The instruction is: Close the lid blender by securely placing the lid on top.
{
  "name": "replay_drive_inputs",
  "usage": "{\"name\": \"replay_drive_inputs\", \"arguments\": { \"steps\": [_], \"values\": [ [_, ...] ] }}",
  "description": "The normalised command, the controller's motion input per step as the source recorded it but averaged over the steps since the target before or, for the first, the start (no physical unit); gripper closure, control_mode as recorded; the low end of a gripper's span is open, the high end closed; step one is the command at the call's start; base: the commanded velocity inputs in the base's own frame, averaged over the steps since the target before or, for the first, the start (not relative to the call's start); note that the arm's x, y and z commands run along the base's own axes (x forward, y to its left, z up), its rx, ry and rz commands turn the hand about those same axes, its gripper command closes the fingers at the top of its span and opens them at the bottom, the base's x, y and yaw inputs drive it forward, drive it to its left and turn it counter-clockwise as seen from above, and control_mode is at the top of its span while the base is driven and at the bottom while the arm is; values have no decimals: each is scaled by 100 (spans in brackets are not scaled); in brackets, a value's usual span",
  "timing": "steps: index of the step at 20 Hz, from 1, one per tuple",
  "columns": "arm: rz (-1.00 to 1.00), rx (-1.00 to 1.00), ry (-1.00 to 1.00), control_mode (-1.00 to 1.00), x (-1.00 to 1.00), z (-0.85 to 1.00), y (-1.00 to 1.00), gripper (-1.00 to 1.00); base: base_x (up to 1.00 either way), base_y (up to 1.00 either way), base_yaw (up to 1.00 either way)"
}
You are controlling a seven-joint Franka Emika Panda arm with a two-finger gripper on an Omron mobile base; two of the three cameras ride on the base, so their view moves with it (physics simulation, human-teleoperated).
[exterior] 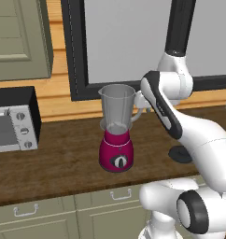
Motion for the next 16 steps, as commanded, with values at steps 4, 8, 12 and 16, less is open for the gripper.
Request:
{"name": "replay_drive_inputs", "arguments": {
  "steps": [4,8,12,16],
  "values": [
    [0,-9,6,-100,0,-14,-9,-100,0,0,0],
    [0,4,1,-100,-19,-61,-88,-100,0,0,0],
    [3,2,0,-100,-51,-94,-100,-100,0,0,0],
    [0,3,1,-100,-31,-93,-100,-100,0,0,0]
  ]
}}
